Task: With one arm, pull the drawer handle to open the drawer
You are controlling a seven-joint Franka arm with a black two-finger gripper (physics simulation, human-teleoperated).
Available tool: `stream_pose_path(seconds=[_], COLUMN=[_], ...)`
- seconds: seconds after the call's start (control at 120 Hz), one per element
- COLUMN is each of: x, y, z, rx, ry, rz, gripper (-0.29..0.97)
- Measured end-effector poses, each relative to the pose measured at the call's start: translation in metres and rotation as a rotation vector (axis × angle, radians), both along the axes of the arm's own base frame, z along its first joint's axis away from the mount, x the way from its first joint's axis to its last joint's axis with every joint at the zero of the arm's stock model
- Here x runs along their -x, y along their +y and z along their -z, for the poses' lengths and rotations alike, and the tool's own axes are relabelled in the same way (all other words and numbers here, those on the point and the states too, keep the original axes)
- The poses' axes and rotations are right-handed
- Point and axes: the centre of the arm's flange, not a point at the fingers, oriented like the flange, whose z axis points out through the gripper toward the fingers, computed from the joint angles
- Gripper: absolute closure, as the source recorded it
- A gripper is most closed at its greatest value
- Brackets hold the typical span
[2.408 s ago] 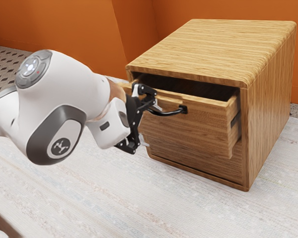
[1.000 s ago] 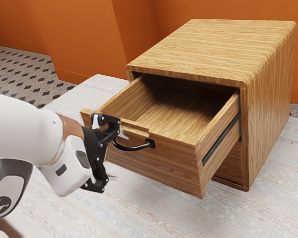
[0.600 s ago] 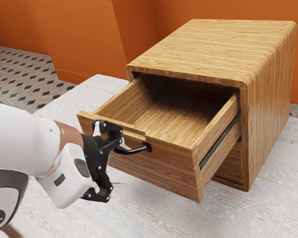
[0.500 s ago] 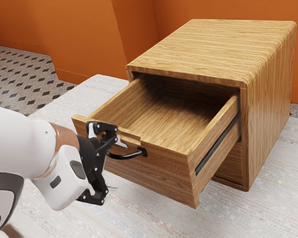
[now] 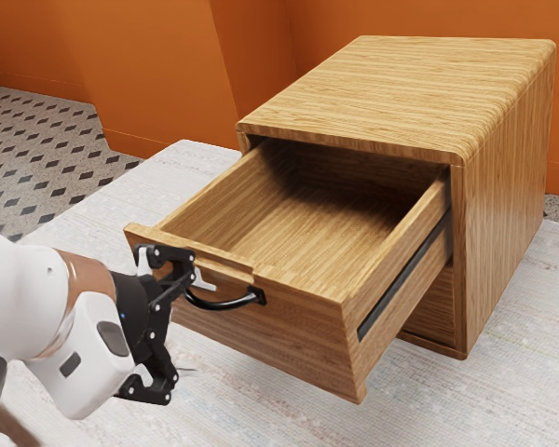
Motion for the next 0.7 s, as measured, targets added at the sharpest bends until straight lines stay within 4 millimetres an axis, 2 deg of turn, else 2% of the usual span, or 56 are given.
stream_pose_path(seconds=[0.067, 0.142, 0.258, 0.333, 0.392, 0.483, 0.592, 0.658, 0.7], x=[0.003, 0.009, 0.01, 0.009, 0.009, 0.01, 0.012, 0.016, 0.022], y=[0.001, 0.004, 0.005, 0.009, 0.011, 0.01, 0.013, 0.034, 0.035], z=[0.001, 0.0, -0.001, -0.005, -0.012, -0.024, -0.029, -0.023, -0.018], rx=[0.003, 0.007, 0.015, 0.024, 0.034, 0.055, 0.077, 0.162, 0.217], ry=[0.0, -0.005, -0.005, -0.014, -0.03, -0.063, -0.072, 0.029, 0.121], rz=[-0.004, -0.01, -0.015, -0.019, -0.019, -0.017, -0.024, -0.114, -0.174], gripper=[-0.01, 0.03, 0.02, 0.09, 0.22, 0.16, 0.08, 0.06, 0.04])
